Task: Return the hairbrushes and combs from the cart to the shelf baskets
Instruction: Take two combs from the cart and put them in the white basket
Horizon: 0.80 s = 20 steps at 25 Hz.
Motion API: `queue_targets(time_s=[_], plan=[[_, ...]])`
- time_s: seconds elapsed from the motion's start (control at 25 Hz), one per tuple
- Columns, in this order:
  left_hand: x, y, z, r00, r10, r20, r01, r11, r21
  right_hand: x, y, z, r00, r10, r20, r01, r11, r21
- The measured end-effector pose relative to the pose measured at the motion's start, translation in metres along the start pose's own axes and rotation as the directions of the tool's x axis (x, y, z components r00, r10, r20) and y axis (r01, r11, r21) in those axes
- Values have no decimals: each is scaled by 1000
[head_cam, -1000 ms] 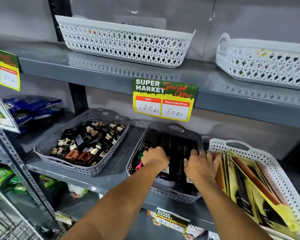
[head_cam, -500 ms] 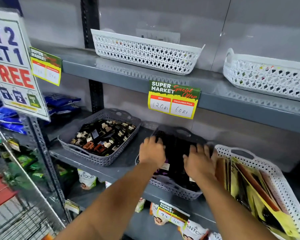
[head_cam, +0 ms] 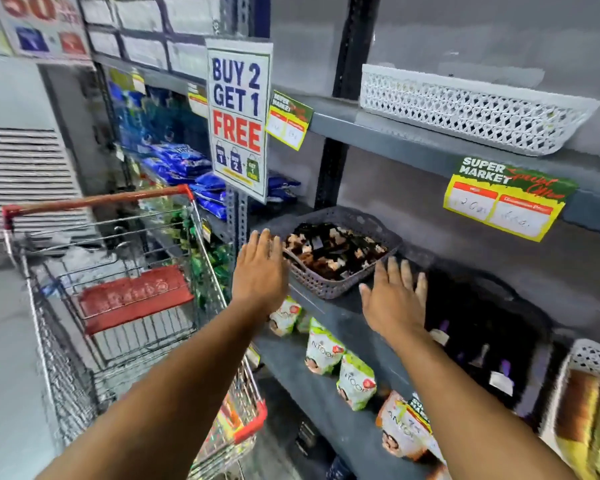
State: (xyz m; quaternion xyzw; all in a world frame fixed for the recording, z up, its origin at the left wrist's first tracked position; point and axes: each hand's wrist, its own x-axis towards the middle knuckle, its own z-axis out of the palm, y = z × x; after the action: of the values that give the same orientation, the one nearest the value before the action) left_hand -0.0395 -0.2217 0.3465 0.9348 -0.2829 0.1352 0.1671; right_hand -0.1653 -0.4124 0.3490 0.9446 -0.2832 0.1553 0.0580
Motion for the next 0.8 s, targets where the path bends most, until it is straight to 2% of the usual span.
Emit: queue_targets(time_s=[0.24, 0.48, 0.68, 0.8], plan=[[-50, -121, -19, 960, -280, -34, 281, 957, 66, 3, -122, 28, 962, -271, 38, 264, 956, 124], [-86, -221, 9, 871, -491, 14, 488, 868, 95, -2, -235, 78, 869, -472, 150, 430, 869, 245], [-116, -276, 78, 742, -638, 204, 638, 766, 79, -21, -294, 148, 726, -609, 318, 518, 789, 330], [-128, -286, 123, 651, -682, 332, 712, 701, 42, -32, -313, 199, 642, -575, 508, 441, 818, 369]])
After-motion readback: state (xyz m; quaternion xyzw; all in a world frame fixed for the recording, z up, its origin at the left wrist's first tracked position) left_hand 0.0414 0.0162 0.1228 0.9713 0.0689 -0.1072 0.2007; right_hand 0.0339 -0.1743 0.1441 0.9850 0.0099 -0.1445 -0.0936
